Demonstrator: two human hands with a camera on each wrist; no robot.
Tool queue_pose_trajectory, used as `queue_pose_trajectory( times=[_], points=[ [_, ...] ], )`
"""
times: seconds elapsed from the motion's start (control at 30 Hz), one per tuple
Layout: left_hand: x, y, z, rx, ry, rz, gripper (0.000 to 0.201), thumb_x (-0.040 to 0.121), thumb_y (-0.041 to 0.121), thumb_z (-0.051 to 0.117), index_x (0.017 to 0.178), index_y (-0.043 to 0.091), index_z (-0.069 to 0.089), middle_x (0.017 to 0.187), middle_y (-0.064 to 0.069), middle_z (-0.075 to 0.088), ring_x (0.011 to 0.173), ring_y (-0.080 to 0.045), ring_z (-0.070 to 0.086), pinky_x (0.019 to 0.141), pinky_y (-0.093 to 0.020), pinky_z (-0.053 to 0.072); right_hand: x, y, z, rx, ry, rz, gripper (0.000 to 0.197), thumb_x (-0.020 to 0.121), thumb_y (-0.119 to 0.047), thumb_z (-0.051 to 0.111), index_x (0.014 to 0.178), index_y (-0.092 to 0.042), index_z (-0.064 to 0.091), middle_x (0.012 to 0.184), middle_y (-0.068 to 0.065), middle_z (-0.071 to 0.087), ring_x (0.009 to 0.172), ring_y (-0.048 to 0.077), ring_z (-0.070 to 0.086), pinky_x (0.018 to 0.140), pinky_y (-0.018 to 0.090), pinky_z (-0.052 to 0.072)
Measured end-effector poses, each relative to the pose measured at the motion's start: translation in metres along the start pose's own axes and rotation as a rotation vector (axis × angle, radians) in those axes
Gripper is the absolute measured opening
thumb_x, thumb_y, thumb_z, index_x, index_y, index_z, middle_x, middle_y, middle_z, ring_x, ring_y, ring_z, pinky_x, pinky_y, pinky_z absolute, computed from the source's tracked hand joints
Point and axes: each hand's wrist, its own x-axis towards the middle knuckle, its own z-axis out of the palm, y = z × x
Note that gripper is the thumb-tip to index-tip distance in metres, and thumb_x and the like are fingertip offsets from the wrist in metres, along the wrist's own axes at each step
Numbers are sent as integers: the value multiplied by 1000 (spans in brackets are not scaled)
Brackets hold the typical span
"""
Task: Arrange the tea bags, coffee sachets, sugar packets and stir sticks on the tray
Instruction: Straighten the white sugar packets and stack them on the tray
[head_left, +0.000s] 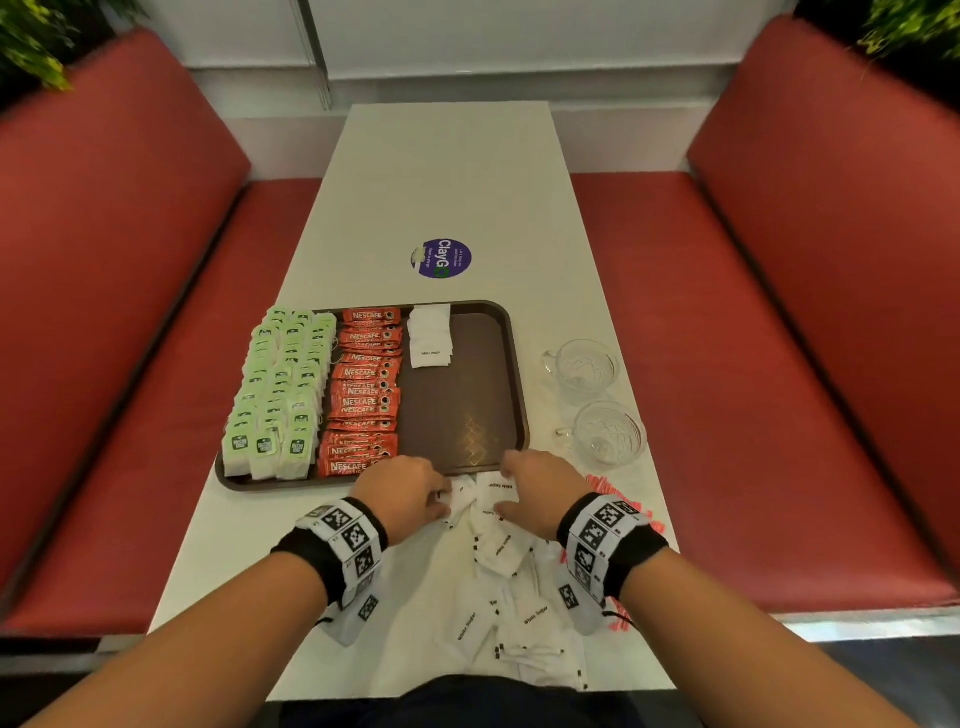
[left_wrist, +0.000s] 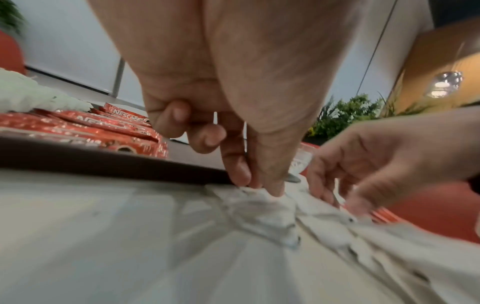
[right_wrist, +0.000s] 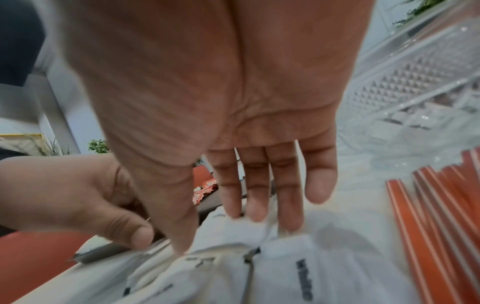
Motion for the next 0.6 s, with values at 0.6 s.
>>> queue_pose_trajectory(
  times=[0.6],
  points=[
    [-12, 2, 4, -17, -45, 12, 63, 80, 42, 78, 135, 26, 52, 125, 4, 60, 110, -19, 59, 93, -37, 51, 1, -10, 6, -205, 40, 61, 43, 84, -35, 75, 119, -16, 60, 116, 3, 55, 100, 24, 59, 86, 40, 52]
  ],
)
